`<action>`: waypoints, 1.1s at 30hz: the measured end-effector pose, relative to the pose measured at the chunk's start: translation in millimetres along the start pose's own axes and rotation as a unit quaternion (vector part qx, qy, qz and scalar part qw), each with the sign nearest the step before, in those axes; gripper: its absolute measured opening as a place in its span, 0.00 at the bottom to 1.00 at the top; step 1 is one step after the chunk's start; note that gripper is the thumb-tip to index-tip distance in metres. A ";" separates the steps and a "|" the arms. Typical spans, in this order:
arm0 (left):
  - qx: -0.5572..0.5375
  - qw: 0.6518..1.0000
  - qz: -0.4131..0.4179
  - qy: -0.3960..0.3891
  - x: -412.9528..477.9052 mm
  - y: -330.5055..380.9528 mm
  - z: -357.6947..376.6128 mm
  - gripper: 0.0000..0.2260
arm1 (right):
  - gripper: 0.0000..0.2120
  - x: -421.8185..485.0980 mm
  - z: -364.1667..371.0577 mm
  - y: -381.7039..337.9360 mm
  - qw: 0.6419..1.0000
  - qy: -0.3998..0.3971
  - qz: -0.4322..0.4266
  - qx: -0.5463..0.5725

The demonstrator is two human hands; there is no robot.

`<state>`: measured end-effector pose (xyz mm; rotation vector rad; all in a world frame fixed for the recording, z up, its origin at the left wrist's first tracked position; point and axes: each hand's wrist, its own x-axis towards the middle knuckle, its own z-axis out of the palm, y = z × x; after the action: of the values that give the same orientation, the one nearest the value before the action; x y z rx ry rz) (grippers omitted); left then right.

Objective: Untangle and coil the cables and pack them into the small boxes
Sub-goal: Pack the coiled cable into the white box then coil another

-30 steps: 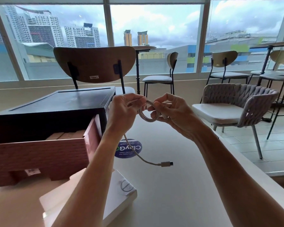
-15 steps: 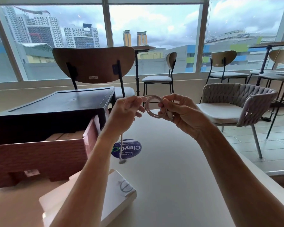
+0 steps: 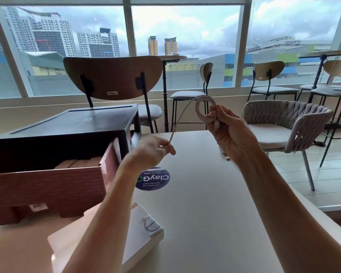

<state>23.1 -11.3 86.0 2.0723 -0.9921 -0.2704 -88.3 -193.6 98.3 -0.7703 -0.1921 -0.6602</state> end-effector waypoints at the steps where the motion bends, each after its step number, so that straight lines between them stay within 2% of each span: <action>1: 0.021 0.999 -0.017 -0.018 -0.3 -0.1 0.3 0.10 | 0.07 0.2 0.3 -0.4 1.000 0.009 -0.001 0.011; 5: 0.077 0.992 -0.068 -0.078 -0.5 -4.8 0.4 0.06 | 0.13 0.3 1.2 0.5 0.998 0.038 -0.002 0.054; 8: 0.052 0.995 -0.050 -0.075 -1.9 -2.5 0.5 0.03 | 0.07 -0.2 2.7 4.2 0.998 0.051 -0.001 0.044; 10: -0.057 0.997 -0.026 -0.047 -3.1 1.1 -0.3 0.02 | 0.06 -0.3 4.0 6.6 0.997 0.058 0.002 0.042; 12: -0.184 0.983 -0.007 -0.003 -4.3 5.0 -1.5 0.02 | 0.06 -0.6 6.1 8.6 0.997 0.066 0.007 0.039; 17: -0.408 0.905 -0.007 0.123 -0.7 13.2 -5.0 0.02 | 0.07 -1.3 10.4 14.5 0.997 0.061 0.037 0.006; 20: -0.467 0.866 -0.002 0.177 0.0 16.1 -6.5 0.02 | 0.05 -2.6 12.0 18.3 0.997 0.053 0.052 -0.018; 22: -0.446 0.875 -0.006 0.190 -1.6 14.6 -8.3 0.02 | 0.06 -3.6 12.8 18.9 0.997 0.045 0.058 -0.025; 23: -0.401 0.896 -0.014 0.189 -1.5 10.9 -9.2 0.03 | 0.07 -4.0 12.3 18.0 0.997 0.044 0.061 -0.031; 25: -0.238 0.955 -0.039 0.174 2.3 -1.2 -10.0 0.09 | 0.06 -4.6 11.4 16.5 0.995 0.044 0.061 -0.058; 27: -0.072 0.984 -0.052 0.154 6.2 -9.6 -9.6 0.18 | 0.05 -5.3 11.2 15.5 0.993 0.047 0.056 -0.093; 30: -0.011 0.981 0.015 0.192 5.5 -2.9 -3.1 0.24 | 0.08 -5.9 11.4 16.4 0.988 0.045 0.063 -0.137; 33: -0.009 0.952 0.120 0.283 2.7 10.7 3.6 0.27 | 0.07 -9.2 13.8 16.6 0.979 0.034 0.108 -0.170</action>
<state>17.2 -19.2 92.0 1.8274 -0.8587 0.4208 -84.3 -170.7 94.8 -1.0788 0.0711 -0.5165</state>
